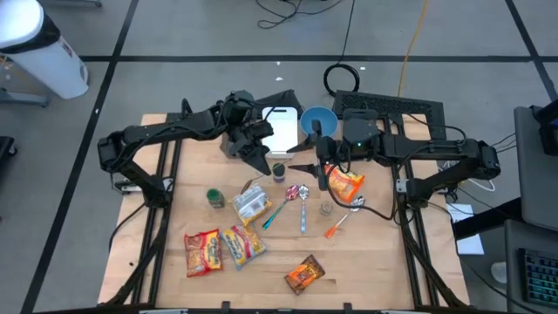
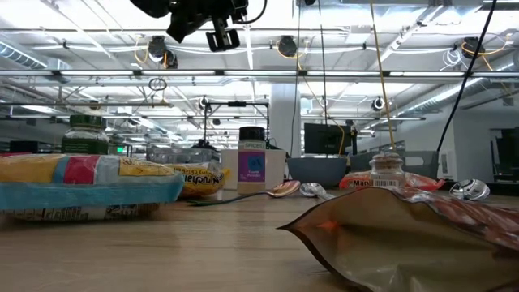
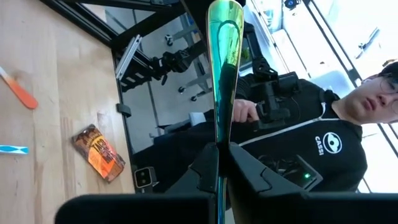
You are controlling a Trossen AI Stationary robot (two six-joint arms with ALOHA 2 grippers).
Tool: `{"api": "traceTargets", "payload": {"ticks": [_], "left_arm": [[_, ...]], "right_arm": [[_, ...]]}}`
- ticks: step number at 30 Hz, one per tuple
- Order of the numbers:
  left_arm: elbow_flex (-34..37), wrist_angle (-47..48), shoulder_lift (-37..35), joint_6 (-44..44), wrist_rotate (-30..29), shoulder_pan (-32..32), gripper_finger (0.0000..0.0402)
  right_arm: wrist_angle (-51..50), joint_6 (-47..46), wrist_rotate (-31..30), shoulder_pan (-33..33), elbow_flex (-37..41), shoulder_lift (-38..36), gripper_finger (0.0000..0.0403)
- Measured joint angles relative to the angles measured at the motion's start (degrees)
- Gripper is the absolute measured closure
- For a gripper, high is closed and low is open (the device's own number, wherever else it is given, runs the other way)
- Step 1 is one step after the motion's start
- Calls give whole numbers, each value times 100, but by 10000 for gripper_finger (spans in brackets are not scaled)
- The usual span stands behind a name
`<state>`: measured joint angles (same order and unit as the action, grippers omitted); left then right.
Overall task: Pick & Place Food Item
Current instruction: Put the left blue spoon into the left black bin
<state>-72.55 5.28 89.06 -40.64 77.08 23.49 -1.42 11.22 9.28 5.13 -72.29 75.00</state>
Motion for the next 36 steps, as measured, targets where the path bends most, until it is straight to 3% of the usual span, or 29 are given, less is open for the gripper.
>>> {"api": "traceTargets", "payload": {"ticks": [9,17,23,31,36], "left_arm": [[0,2,-2,-27,-11,0,374],[0,5,-2,-22,-17,0,391],[0,9,-2,-37,-20,0,369],[0,13,-4,-37,-26,-2,391],[0,15,-9,-33,-67,-2,364]], "right_arm": [[36,-49,143,0,2,0,257],[56,-135,151,0,2,0,295],[56,-221,153,0,2,0,336],[53,-299,179,0,2,0,392],[47,-422,183,0,2,-2,398]]}}
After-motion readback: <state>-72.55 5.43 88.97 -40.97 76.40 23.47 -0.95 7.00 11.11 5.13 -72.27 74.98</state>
